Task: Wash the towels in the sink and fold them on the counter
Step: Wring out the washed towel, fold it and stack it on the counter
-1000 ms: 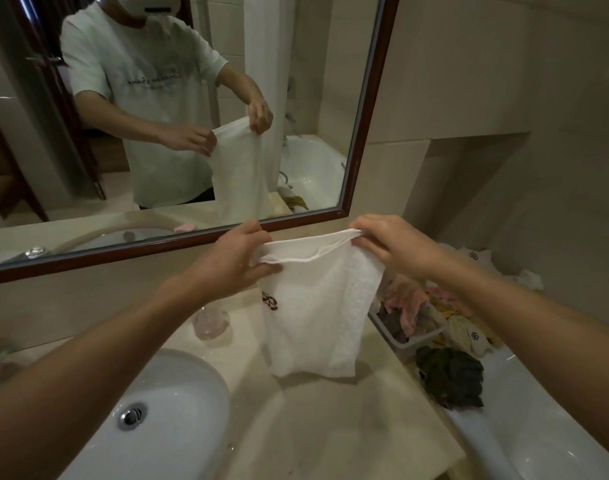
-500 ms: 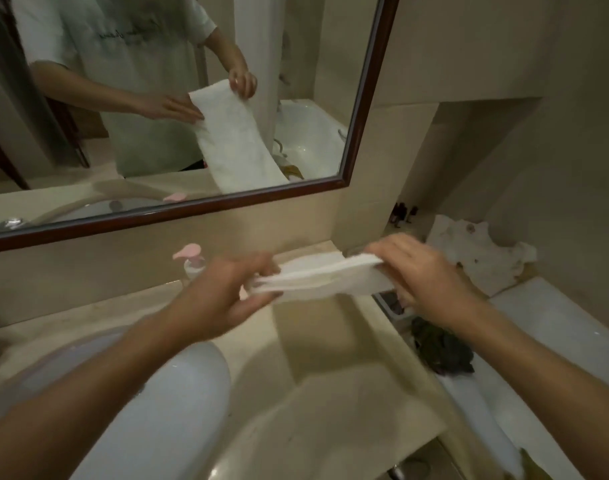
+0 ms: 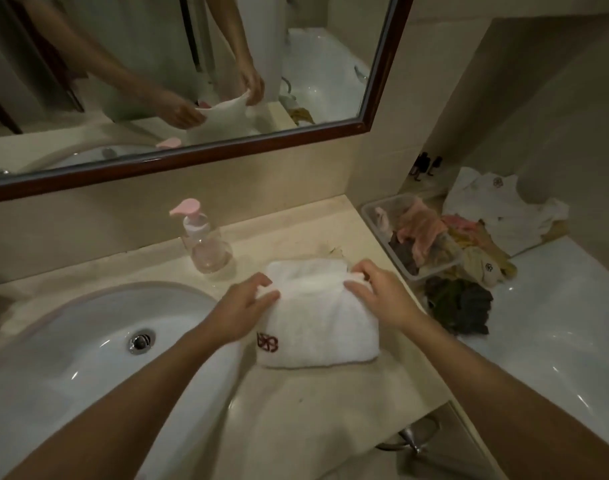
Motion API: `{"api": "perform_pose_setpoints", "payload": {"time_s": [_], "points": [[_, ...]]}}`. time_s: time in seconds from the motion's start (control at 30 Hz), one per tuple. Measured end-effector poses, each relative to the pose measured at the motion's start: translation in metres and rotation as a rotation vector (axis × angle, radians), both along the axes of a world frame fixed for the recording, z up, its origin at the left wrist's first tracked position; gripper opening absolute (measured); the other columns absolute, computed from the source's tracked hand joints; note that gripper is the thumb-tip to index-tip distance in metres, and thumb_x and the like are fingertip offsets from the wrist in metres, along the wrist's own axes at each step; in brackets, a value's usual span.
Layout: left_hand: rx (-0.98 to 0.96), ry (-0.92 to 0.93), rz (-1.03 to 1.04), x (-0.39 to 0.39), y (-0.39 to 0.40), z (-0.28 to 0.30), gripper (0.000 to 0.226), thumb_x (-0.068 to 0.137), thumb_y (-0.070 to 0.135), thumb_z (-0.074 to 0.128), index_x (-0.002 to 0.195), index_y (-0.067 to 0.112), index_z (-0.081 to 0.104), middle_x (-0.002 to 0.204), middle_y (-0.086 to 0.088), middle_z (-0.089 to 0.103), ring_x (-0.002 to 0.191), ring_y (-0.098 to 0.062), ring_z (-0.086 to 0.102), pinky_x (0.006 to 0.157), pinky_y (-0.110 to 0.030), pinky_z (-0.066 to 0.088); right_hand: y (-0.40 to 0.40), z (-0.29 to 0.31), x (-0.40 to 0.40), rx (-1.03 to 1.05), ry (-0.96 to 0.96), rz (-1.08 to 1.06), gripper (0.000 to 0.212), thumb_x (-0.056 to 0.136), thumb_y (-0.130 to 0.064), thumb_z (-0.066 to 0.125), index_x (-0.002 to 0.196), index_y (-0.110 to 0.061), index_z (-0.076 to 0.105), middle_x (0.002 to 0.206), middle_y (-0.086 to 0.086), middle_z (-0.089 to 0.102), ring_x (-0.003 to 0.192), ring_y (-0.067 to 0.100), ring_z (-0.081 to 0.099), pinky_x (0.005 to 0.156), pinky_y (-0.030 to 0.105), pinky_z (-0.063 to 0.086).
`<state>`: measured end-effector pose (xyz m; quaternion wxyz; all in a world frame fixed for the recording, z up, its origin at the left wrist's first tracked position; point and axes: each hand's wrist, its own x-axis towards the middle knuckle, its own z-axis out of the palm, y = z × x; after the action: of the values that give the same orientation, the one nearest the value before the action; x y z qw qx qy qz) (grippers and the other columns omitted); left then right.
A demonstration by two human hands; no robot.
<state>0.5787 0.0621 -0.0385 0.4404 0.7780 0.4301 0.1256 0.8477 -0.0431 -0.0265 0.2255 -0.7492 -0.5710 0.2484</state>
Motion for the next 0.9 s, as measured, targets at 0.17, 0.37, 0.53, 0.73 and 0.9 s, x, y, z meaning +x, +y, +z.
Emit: {"api": "perform_pose_setpoints", "payload": {"time_s": [0.17,0.37,0.53,0.73,0.9], "points": [[-0.212,-0.165,0.493,0.051,0.045,-0.020,0.031,0.091,0.037,0.067,0.111,0.016,0.057,0.099,-0.007,0.068,0.083,-0.021,0.065,0.069,-0.032,0.053,0.076,-0.030,0.010,-0.063,0.140,-0.277,0.028,0.101,-0.028,0.056,0.124,-0.011,0.058,0.118,0.012,0.065,0.110,0.033,0.060,0.081,0.031,0.042],[-0.150,0.379,0.430,0.063,0.045,-0.062,0.072,0.079,0.053,0.072,0.125,0.003,0.048,0.122,-0.012,0.052,0.112,-0.034,0.055,0.086,-0.042,0.050,0.066,-0.076,-0.014,-0.305,0.151,-0.573,0.094,0.081,-0.054,0.074,0.151,-0.013,0.026,0.146,0.015,0.040,0.133,0.036,0.042,0.109,0.047,0.039],[-0.573,0.089,0.500,0.056,0.039,-0.064,0.042,0.076,0.041,0.080,0.086,0.002,0.067,0.079,-0.007,0.070,0.075,-0.025,0.068,0.066,-0.035,0.056,0.040,-0.083,-0.021,-0.391,0.377,-0.722,0.098,0.077,-0.062,0.075,0.146,-0.005,0.037,0.142,0.014,0.051,0.127,0.037,0.054,0.104,0.047,0.047],[-0.652,-0.116,0.499,0.053,0.026,-0.053,0.027,0.088,0.034,0.071,0.098,0.009,0.068,0.075,-0.004,0.068,0.068,-0.020,0.064,0.066,-0.031,0.053,0.043,-0.058,-0.022,-0.270,0.291,-0.464,0.065,0.094,-0.048,0.064,0.143,-0.010,0.045,0.140,0.011,0.055,0.127,0.032,0.053,0.102,0.037,0.043],[-0.617,-0.295,0.675,0.060,0.060,-0.043,0.028,0.092,0.030,0.068,0.099,0.003,0.070,0.078,-0.007,0.070,0.072,-0.025,0.066,0.071,-0.035,0.055,0.111,-0.034,-0.003,-0.170,0.254,-0.367,0.055,0.093,-0.047,0.065,0.132,-0.011,0.050,0.128,0.009,0.059,0.116,0.030,0.058,0.091,0.036,0.045]]}}
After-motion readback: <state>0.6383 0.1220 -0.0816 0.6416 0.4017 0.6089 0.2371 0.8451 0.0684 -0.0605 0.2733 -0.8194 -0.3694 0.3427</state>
